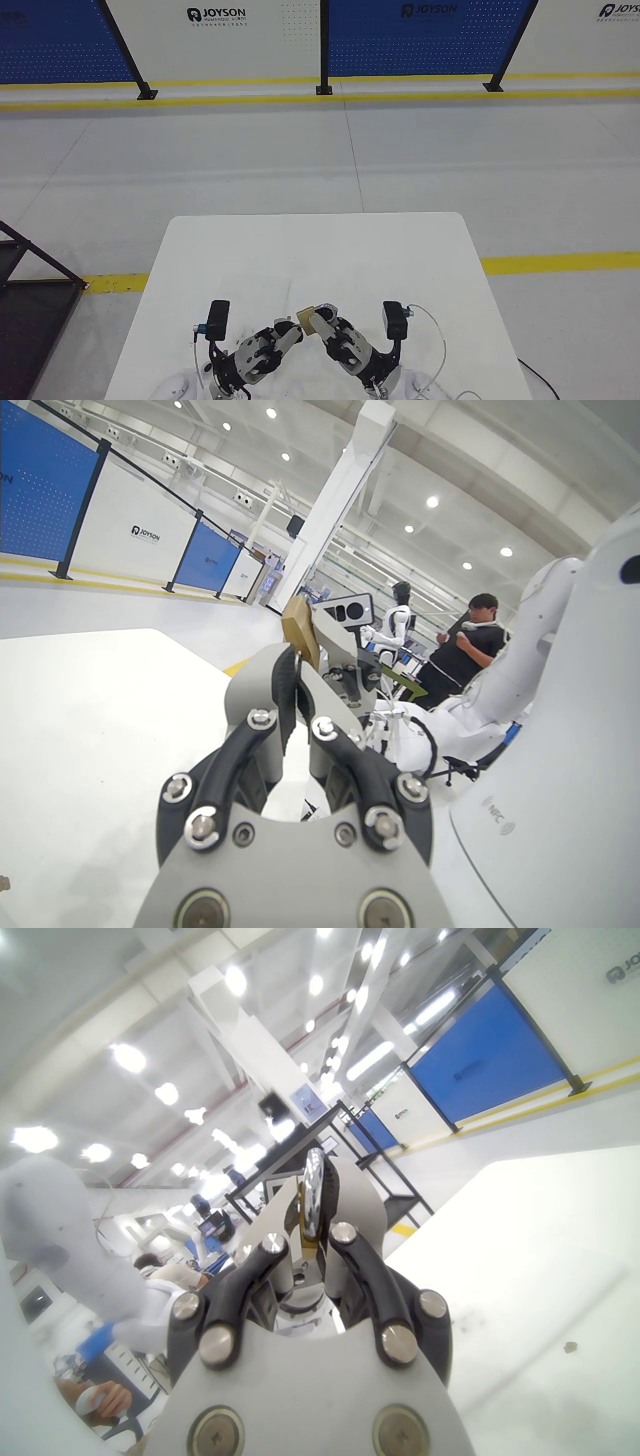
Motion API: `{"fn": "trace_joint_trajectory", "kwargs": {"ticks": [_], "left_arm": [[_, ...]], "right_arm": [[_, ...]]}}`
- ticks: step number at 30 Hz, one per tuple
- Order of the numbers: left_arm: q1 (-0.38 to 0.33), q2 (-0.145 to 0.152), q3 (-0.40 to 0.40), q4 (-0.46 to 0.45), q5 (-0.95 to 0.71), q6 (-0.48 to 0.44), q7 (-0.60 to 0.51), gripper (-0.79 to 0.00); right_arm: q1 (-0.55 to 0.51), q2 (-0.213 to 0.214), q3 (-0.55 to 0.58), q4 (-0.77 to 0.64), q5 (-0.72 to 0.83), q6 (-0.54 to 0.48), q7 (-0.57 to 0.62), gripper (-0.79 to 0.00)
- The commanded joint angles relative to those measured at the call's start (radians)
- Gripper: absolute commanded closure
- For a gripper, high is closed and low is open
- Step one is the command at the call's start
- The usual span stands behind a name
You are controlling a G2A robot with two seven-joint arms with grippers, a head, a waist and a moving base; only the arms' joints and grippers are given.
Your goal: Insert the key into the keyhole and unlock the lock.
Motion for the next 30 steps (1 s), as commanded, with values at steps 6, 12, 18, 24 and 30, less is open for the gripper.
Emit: {"fn": "trace_joint_trajectory", "kwargs": {"ticks": [6,12,18,24,30], "left_arm": [[0.002,-0.008,-0.001,-0.003,0.103,0.033,0.075,0.000],[0.012,-0.016,-0.003,-0.017,0.252,0.103,0.194,0.000],[0.025,-0.023,0.003,-0.024,0.423,0.205,0.326,0.000],[0.033,-0.026,0.013,-0.021,0.572,0.331,0.430,0.000],[0.036,-0.027,0.020,-0.019,0.691,0.458,0.524,0.000]], "right_arm": [[-0.004,0.003,0.007,-0.005,0.005,0.006,0.009,0.000],[-0.009,0.004,0.013,-0.010,0.009,0.011,0.010,0.000],[-0.011,0.006,0.015,-0.014,0.012,0.016,0.014,0.000],[-0.012,0.007,0.015,-0.017,0.015,0.021,0.021,0.000],[-0.012,0.007,0.015,-0.019,0.020,0.025,0.027,0.000]]}}
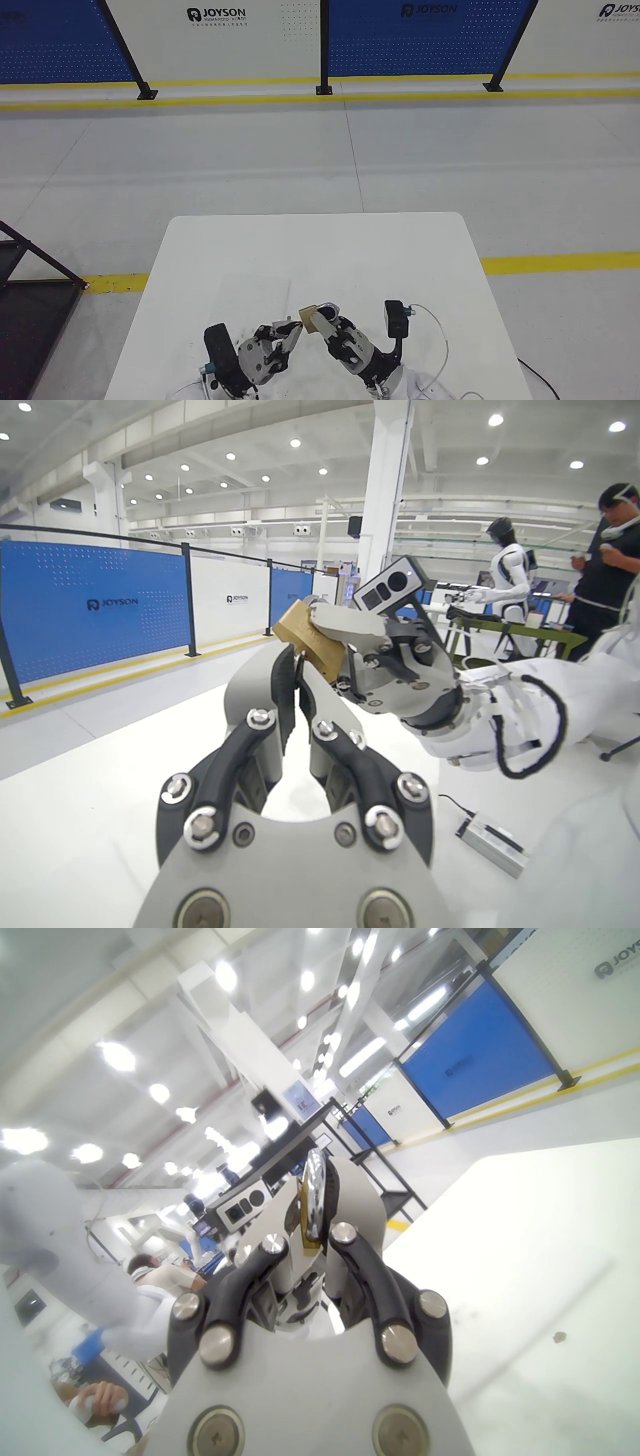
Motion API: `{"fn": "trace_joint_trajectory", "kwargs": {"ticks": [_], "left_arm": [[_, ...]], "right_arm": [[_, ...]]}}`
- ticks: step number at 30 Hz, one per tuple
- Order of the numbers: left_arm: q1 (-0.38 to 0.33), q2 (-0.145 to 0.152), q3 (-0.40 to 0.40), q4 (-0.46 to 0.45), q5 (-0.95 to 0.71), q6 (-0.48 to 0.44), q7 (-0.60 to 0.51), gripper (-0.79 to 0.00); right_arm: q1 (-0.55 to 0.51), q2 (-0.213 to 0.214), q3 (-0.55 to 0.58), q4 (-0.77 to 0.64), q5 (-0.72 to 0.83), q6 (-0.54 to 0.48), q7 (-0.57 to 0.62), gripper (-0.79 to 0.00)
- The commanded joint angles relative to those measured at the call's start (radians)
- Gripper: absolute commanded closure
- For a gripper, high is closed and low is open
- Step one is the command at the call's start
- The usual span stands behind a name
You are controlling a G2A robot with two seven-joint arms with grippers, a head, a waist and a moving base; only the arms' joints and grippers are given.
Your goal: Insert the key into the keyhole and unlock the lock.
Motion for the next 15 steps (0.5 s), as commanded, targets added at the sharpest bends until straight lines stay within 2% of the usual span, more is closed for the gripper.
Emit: {"fn": "trace_joint_trajectory", "kwargs": {"ticks": [1,6,15], "left_arm": [[0.001,0.000,0.000,0.001,0.041,0.046,0.030,0.000],[0.002,-0.001,0.008,0.006,0.129,0.146,0.083,0.000],[-0.003,-0.002,0.023,0.016,0.291,0.341,0.109,0.000]], "right_arm": [[0.000,0.000,0.000,0.000,0.001,0.001,0.001,0.000],[0.000,0.001,-0.001,0.001,0.006,0.001,0.004,0.000],[0.001,0.002,-0.001,0.007,0.015,-0.002,0.009,0.000]]}}
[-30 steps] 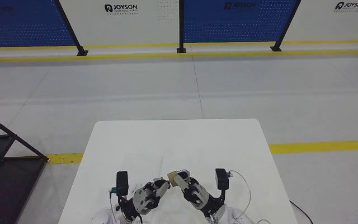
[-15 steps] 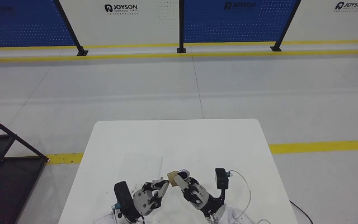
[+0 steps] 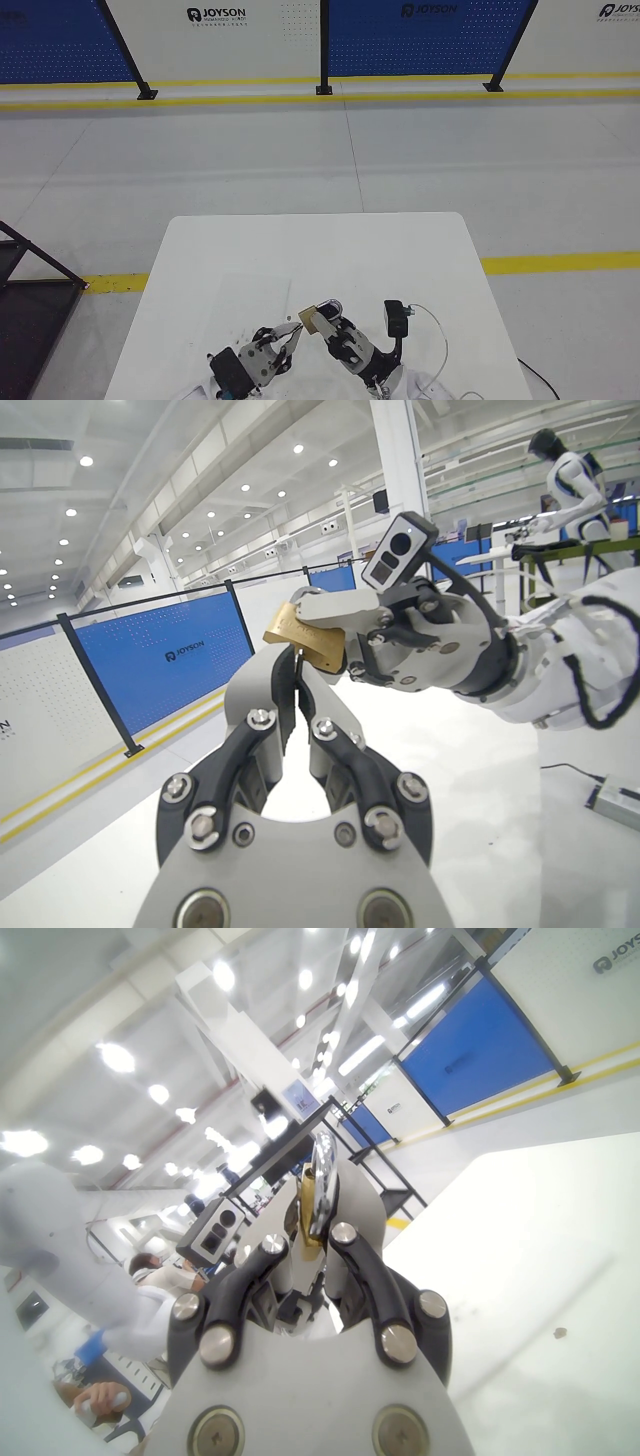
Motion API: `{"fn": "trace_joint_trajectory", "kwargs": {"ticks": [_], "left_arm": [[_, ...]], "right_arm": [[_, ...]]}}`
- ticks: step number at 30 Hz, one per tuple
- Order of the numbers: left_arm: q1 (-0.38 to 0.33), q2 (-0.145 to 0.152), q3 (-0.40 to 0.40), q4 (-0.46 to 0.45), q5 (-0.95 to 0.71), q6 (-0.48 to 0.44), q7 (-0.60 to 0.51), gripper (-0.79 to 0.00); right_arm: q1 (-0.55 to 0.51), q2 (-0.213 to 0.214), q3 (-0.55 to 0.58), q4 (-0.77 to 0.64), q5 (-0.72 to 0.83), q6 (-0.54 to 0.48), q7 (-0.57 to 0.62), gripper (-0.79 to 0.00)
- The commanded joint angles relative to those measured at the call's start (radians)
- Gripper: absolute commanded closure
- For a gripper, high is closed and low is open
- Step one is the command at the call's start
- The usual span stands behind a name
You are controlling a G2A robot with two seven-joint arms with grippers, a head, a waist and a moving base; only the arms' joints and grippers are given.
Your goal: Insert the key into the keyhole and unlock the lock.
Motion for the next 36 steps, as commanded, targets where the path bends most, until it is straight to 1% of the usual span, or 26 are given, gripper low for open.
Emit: {"fn": "trace_joint_trajectory", "kwargs": {"ticks": [1,6,13,14,16,17,19,23,26,28,31,34,36], "left_arm": [[0.000,-0.001,0.005,0.003,0.027,0.046,0.004,0.000],[-0.008,-0.003,0.018,0.009,0.056,0.107,0.014,0.000],[-0.016,-0.005,0.031,0.021,0.045,0.118,0.031,0.000],[-0.017,-0.005,0.032,0.022,0.038,0.113,0.033,-0.037],[-0.018,-0.004,0.034,0.021,0.028,0.105,0.037,-0.296],[-0.017,-0.004,0.036,0.020,0.012,0.091,0.044,-0.785],[-0.016,-0.003,0.032,0.019,-0.005,0.080,0.052,-0.785],[-0.007,0.001,0.020,0.021,-0.055,0.014,0.077,-0.785],[0.007,0.008,0.004,0.022,-0.102,-0.061,0.101,-0.785],[0.020,0.013,-0.010,0.022,-0.137,-0.128,0.114,-0.785],[0.044,0.024,-0.039,0.028,-0.207,-0.254,0.115,-0.785],[0.073,0.038,-0.083,0.041,-0.304,-0.424,0.082,-0.785],[0.089,0.049,-0.128,0.044,-0.369,-0.519,0.041,-0.785]], "right_arm": [[0.000,0.000,0.000,0.001,0.003,-0.001,0.001,0.000],[0.001,0.001,0.001,0.004,0.008,-0.005,0.004,0.000],[0.001,0.002,0.005,0.007,0.012,-0.010,0.001,0.000],[0.001,0.002,0.006,0.007,0.012,-0.011,0.001,0.000],[0.000,0.003,0.008,0.006,0.011,-0.012,-0.001,0.000],[-0.001,0.003,0.009,0.005,0.010,-0.013,-0.003,0.000],[-0.002,0.003,0.013,0.004,0.008,-0.011,-0.008,0.000],[-0.006,0.002,0.025,0.001,-0.031,0.014,-0.047,0.000],[-0.005,0.001,0.023,0.007,-0.051,0.024,-0.065,0.000],[0.001,-0.001,0.019,0.014,-0.055,0.033,-0.068,0.000],[0.013,-0.005,0.007,0.031,-0.064,0.063,-0.051,0.000],[0.044,-0.012,-0.025,0.069,-0.040,0.113,0.020,0.000],[0.077,-0.021,-0.064,0.099,-0.011,0.147,0.080,0.000]]}}
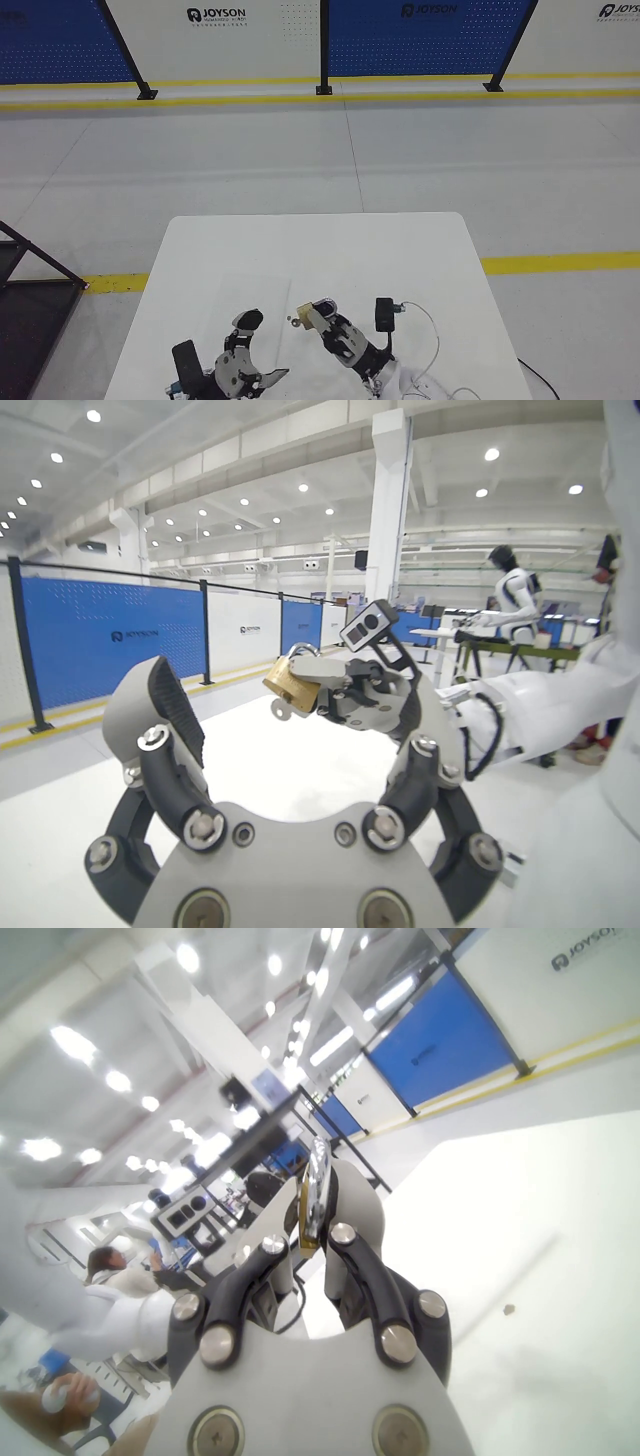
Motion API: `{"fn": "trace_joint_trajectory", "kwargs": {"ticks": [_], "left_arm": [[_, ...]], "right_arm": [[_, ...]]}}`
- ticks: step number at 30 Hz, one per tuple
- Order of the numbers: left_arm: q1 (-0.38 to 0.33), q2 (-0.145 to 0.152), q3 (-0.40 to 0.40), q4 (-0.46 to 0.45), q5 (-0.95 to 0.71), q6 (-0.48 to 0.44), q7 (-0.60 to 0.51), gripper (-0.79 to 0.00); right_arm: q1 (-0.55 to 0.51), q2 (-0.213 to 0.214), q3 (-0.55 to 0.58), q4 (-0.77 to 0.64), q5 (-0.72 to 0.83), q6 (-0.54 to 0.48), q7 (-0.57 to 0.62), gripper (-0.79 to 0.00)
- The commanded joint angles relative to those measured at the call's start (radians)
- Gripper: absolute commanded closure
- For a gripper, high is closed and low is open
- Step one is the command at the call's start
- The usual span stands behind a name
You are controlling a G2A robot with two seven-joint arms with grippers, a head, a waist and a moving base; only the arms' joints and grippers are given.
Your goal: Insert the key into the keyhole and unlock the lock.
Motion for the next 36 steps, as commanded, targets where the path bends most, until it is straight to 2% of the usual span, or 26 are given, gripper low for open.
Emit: {"fn": "trace_joint_trajectory", "kwargs": {"ticks": [1,3,5,11,19,20,21,22,23,24,25,26,27,36], "left_arm": [[0.024,0.010,-0.038,0.014,-0.069,-0.112,-0.055,-0.785],[0.045,0.022,-0.086,0.004,-0.144,-0.211,-0.115,-0.785],[0.084,0.032,-0.135,-0.004,-0.185,-0.257,-0.177,-0.785],[0.174,0.046,-0.275,-0.047,-0.296,-0.210,-0.283,-0.785],[0.196,0.045,-0.302,-0.050,-0.342,-0.189,-0.318,-0.785],[0.196,0.045,-0.302,-0.050,-0.342,-0.189,-0.318,-0.785],[0.196,0.045,-0.302,-0.050,-0.342,-0.189,-0.318,-0.785],[0.196,0.045,-0.302,-0.050,-0.342,-0.189,-0.318,-0.785],[0.196,0.045,-0.302,-0.050,-0.342,-0.189,-0.318,-0.785],[0.196,0.045,-0.302,-0.050,-0.342,-0.189,-0.318,-0.785],[0.196,0.045,-0.302,-0.050,-0.342,-0.189,-0.318,-0.785],[0.196,0.045,-0.302,-0.050,-0.342,-0.189,-0.318,-0.785],[0.196,0.045,-0.302,-0.050,-0.342,-0.189,-0.318,-0.785],[0.196,0.045,-0.302,-0.050,-0.342,-0.189,-0.318,-0.785]], "right_arm": [[0.037,-0.010,-0.038,0.036,0.029,0.036,0.062,0.000],[0.084,-0.026,-0.084,0.083,0.061,0.087,0.118,0.000],[0.134,-0.045,-0.133,0.131,0.094,0.132,0.164,0.000],[0.260,-0.113,-0.283,0.276,0.127,0.264,0.248,0.000],[0.362,-0.192,-0.394,0.419,0.153,0.378,0.292,0.000],[0.367,-0.198,-0.399,0.430,0.157,0.382,0.291,-0.046],[0.372,-0.203,-0.404,0.440,0.155,0.389,0.291,-0.234],[0.376,-0.207,-0.408,0.446,0.152,0.393,0.292,-0.311],[0.380,-0.210,-0.411,0.451,0.149,0.397,0.295,-0.345],[0.383,-0.213,-0.413,0.455,0.143,0.403,0.296,-0.446],[0.382,-0.215,-0.415,0.456,0.143,0.408,0.302,-0.628],[0.383,-0.216,-0.415,0.456,0.152,0.405,0.316,-0.730],[0.386,-0.216,-0.414,0.456,0.146,0.407,0.322,-0.785],[0.356,-0.193,-0.377,0.380,0.064,0.437,0.316,-0.785]]}}
